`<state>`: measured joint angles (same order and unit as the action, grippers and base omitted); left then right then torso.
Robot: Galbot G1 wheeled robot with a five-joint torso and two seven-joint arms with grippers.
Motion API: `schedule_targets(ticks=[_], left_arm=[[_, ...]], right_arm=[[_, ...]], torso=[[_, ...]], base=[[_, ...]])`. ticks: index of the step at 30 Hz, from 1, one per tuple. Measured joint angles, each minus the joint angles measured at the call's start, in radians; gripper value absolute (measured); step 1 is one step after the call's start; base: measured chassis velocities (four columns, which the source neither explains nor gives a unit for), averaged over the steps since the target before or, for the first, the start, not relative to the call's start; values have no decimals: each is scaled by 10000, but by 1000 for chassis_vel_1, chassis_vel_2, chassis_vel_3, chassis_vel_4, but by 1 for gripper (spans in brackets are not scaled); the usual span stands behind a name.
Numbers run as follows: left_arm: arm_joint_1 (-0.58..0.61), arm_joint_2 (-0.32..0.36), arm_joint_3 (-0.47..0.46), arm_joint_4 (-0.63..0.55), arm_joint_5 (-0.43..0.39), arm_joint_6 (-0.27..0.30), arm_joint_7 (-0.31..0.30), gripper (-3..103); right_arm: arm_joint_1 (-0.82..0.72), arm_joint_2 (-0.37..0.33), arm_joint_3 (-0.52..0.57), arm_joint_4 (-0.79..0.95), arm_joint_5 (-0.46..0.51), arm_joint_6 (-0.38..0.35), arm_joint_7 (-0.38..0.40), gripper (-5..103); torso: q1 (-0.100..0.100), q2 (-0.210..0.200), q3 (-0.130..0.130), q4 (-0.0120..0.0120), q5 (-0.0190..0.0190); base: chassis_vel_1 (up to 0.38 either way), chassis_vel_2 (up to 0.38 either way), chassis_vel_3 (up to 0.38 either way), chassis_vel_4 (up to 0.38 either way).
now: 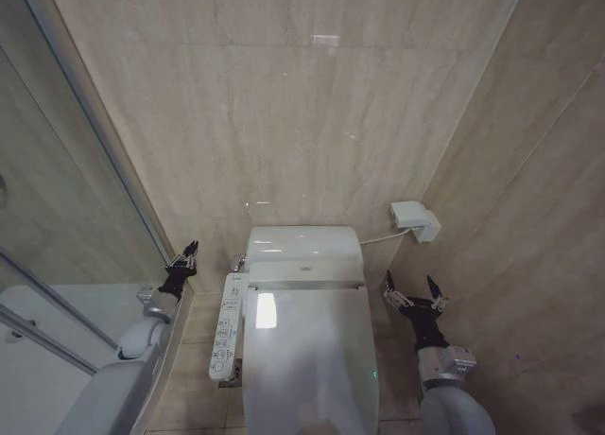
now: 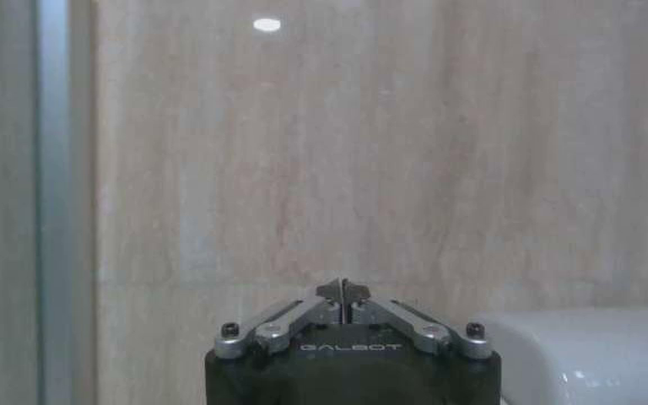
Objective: Open the toilet lid, clean the toilet bowl with a toilet brush, close the toilet lid, and flush.
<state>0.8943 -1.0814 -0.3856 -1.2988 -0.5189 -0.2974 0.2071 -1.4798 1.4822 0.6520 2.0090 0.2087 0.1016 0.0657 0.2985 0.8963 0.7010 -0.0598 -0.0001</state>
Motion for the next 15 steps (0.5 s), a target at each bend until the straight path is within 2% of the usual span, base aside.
schedule_targets(ticks=[1,2,5,8,9,11,13,14,15], left_arm=[[-96,185,54,232,63,-215,330,10],[-181,331,94,424,90,-351,588,0],[-310,530,167,710,76,-493,926,0],[-524,690,265,1289,78,-899,1668,0],[-524,690,265,1289,78,-899,1668,0],[-713,755,314,1708,90,-1208,2195,0],[-887,796,392,2072,99,-1415,2565,0],[-887,796,392,2072,99,-1415,2565,0],[-1024,798,444,2352,116,-1599,2861,0]], right_arm=[[-1,0,0,0,0,0,0,100],[0,0,0,0,0,0,0,100],[0,0,0,0,0,0,0,100],[0,0,0,0,0,0,0,100],[0,0,0,0,0,0,0,100],[0,0,0,0,0,0,0,100],[0,0,0,0,0,0,0,100],[0,0,0,0,0,0,0,100],[0,0,0,0,0,0,0,100]], torso=[[0,0,0,0,0],[0,0,0,1,2],[0,0,0,0,1],[0,0,0,1,-1],[0,0,0,1,-1],[0,0,0,-1,0],[0,0,0,-1,0],[0,0,0,-1,0],[0,0,0,-1,0]], base=[[0,0,0,0],[0,0,0,0],[0,0,0,0],[0,0,0,0],[0,0,0,0],[0,0,0,0],[0,0,0,0],[0,0,0,0],[0,0,0,0]])
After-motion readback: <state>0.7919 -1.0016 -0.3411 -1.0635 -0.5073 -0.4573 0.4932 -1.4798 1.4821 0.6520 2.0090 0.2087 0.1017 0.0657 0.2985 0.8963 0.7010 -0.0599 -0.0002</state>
